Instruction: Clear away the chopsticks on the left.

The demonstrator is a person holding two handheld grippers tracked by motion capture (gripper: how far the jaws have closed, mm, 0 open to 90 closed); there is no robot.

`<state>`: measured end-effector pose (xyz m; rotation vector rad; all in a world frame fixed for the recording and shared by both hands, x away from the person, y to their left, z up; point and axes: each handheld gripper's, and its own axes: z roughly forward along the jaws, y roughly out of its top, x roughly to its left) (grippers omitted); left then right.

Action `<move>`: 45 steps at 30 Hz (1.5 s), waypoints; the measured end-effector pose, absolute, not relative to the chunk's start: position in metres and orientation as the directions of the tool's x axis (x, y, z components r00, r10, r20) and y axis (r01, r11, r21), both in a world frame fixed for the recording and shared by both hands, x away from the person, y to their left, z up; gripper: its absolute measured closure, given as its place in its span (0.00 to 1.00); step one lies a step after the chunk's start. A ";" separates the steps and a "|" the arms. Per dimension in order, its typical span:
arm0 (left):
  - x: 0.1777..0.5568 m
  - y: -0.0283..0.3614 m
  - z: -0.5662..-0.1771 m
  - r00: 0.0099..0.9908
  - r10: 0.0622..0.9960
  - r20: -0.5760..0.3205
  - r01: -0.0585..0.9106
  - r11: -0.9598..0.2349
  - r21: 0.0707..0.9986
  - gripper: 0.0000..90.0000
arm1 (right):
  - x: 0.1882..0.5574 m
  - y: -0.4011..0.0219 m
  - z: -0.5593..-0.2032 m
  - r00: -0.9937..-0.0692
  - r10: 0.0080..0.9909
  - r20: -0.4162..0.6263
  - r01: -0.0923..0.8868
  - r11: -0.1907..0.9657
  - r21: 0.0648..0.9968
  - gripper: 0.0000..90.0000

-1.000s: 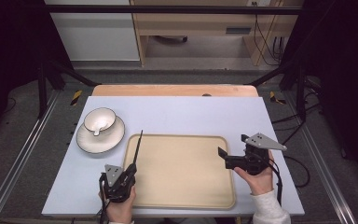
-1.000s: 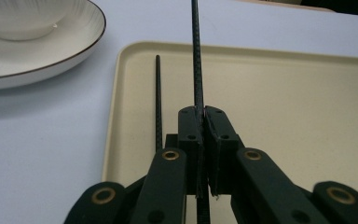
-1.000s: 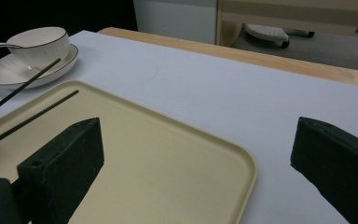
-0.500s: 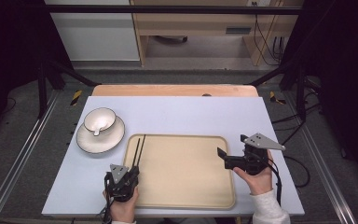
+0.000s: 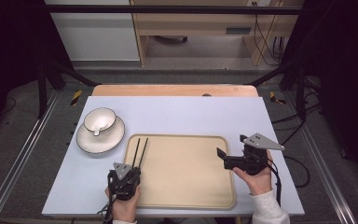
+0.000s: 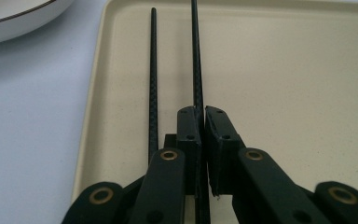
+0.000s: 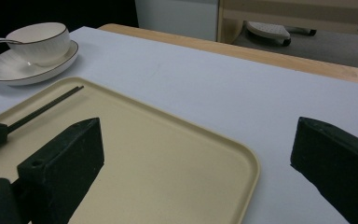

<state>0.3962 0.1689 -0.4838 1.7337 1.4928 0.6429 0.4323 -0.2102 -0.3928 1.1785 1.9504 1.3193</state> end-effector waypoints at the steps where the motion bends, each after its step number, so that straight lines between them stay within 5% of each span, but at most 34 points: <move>1: 0.396 0.169 -0.484 0.196 0.976 -0.095 0.602 -0.043 0.797 0.93 | 0.432 -0.210 -0.393 -0.498 0.865 0.060 0.379 0.155 0.912 0.03; 11: 0.396 0.171 -0.473 0.260 0.960 -0.103 0.567 -0.066 0.821 0.85 | 0.432 -0.212 -0.393 -0.496 0.866 0.065 0.380 0.149 0.913 0.03; 29: 0.406 0.192 -0.408 0.584 0.811 -0.029 0.416 -0.269 0.869 0.47 | 0.430 -0.218 -0.389 -0.482 0.873 0.076 0.373 0.126 0.919 0.03; 45: 0.405 0.246 -0.410 0.581 0.814 -0.012 0.371 -0.251 0.894 0.23 | 0.431 -0.221 -0.393 -0.464 0.883 0.075 0.380 0.122 0.917 0.02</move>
